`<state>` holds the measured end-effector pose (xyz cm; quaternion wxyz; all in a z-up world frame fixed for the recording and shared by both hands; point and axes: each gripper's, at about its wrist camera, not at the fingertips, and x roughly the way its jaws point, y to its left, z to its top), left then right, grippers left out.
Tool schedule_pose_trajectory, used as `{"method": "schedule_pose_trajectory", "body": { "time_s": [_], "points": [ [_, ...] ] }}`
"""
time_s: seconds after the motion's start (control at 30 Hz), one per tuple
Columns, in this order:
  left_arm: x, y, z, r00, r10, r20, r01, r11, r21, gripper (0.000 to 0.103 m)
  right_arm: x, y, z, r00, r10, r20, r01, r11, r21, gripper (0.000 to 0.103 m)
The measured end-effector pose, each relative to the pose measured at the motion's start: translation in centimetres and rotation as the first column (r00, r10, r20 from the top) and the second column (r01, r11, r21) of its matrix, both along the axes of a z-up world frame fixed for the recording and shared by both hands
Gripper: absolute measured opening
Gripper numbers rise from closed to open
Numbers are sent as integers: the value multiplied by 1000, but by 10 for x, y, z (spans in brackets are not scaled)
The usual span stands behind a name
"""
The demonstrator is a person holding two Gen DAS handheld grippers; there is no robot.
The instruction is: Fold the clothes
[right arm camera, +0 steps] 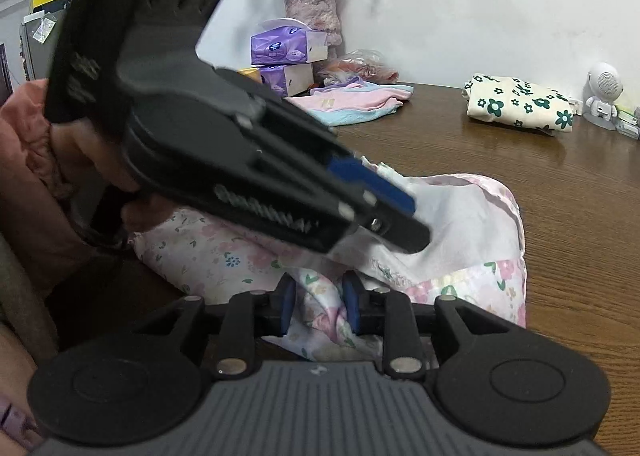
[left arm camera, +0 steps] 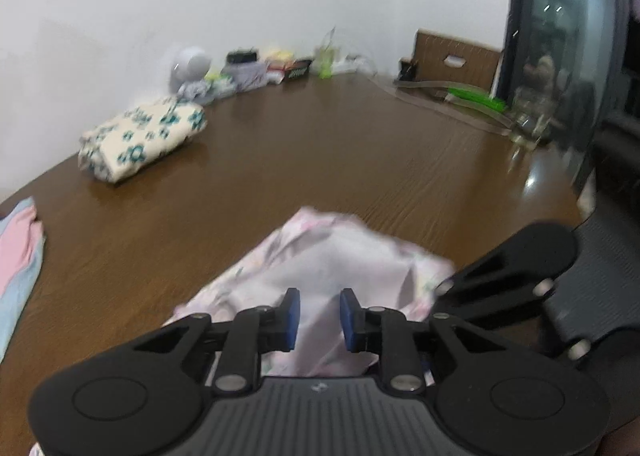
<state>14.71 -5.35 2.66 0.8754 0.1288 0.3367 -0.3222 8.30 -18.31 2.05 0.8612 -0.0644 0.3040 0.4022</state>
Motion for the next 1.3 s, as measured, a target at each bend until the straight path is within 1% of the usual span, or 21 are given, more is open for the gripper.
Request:
{"method": "schedule_pose_trajectory", "body": {
  "time_s": [0.1,0.23,0.27,0.3,0.4,0.5,0.53,0.57,0.67,0.77,0.87,1.03,1.07,1.3],
  "points": [
    [-1,5,-3,1000,9,-13,-9,1000,-5,20,-2,-3,3,1000,11,0,-11,1000,10,31],
    [-1,11,-3,1000,9,-21,-9,1000,-20,20,-6,-25,19,1000,-1,-6,2,997,78,32],
    [-1,11,-3,1000,9,-24,-9,1000,-23,20,-8,-31,23,1000,-7,-10,8,996,91,35],
    [-1,11,-3,1000,8,-24,-8,1000,-22,20,-9,-36,26,1000,-13,-10,14,996,91,36],
    [-2,10,-4,1000,6,-20,-6,1000,-18,20,-14,-51,33,998,-57,7,56,995,86,37],
    [-2,9,-4,1000,5,-17,-5,1000,-14,20,-12,-72,36,989,-144,-9,144,981,130,43],
    [-2,9,-4,1000,5,-16,-5,1000,-12,20,-8,-78,35,983,-179,-33,182,971,153,49],
    [-3,9,-4,1000,6,-14,-6,1000,-10,20,-3,-85,34,975,-214,-57,220,960,175,52],
    [-6,9,-6,1000,7,-7,-7,1000,-6,20,11,-100,25,942,-296,-158,325,922,212,52],
    [-7,12,-7,1000,5,-5,-5,1000,-9,21,26,-112,12,902,-334,-274,403,879,254,52],
    [-7,15,-7,1000,5,-6,-5,1000,-19,21,41,-116,1,874,-341,-348,443,852,279,52],
    [-6,20,-8,1000,4,-17,-4,999,-41,21,55,-111,-12,849,-318,-422,457,843,283,50],
    [-5,21,-8,1000,4,-20,-5,999,-46,21,55,-112,-15,844,-314,-435,460,840,288,46],
    [-1,28,-11,999,1,-49,-5,996,-87,21,55,-125,-26,798,-274,-537,502,794,342,40]
  ]
}}
